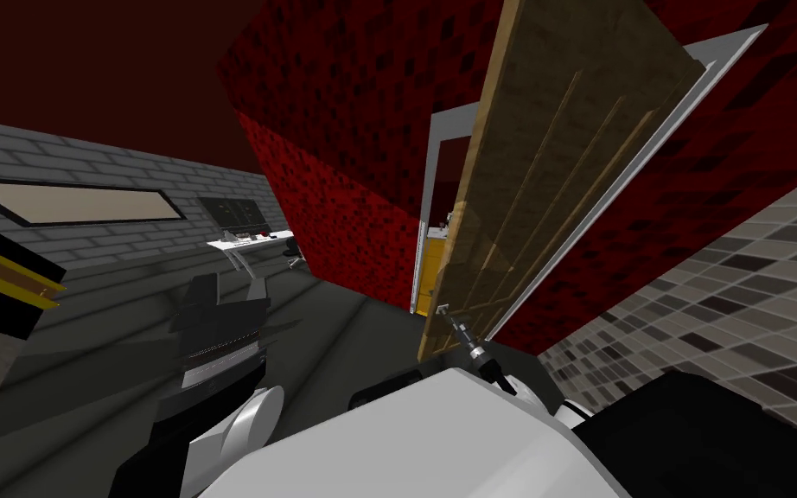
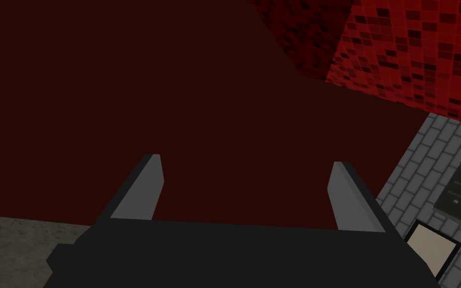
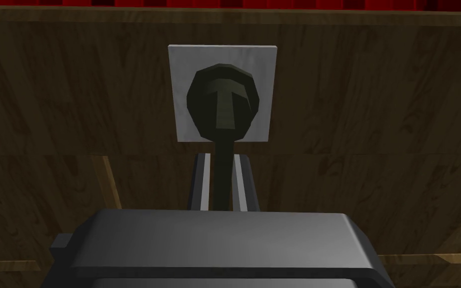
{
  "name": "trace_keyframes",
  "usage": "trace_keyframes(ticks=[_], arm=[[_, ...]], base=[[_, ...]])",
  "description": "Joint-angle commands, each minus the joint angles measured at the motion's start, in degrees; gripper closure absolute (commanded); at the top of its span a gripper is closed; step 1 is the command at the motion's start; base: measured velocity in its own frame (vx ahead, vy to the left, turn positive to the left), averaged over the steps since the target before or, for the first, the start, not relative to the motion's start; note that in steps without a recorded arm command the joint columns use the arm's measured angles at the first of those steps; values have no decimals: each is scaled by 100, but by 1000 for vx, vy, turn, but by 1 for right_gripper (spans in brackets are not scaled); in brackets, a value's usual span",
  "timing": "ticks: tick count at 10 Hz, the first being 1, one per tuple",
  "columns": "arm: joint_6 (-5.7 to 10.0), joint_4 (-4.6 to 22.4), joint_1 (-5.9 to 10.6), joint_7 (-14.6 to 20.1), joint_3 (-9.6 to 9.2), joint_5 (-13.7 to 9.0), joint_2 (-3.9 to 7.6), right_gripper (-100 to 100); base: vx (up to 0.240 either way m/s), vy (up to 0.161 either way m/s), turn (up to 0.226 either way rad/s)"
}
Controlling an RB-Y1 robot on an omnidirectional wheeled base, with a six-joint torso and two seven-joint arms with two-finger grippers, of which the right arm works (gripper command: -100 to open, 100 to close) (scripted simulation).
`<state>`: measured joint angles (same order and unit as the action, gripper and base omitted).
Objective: Pull the door open
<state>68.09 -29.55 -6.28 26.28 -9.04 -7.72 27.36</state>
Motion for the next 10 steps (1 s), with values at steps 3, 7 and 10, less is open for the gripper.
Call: trace_keyframes(ticks=[3,7,10], arm=[[227,115,-83,54,-58,3,49,100],[538,245,-211,125,-125,-10,144,100],[711,317,-282,164,-162,-17,197,100]], base=[[-166,-47,127],[-184,-73,163],[-188,-69,149]])
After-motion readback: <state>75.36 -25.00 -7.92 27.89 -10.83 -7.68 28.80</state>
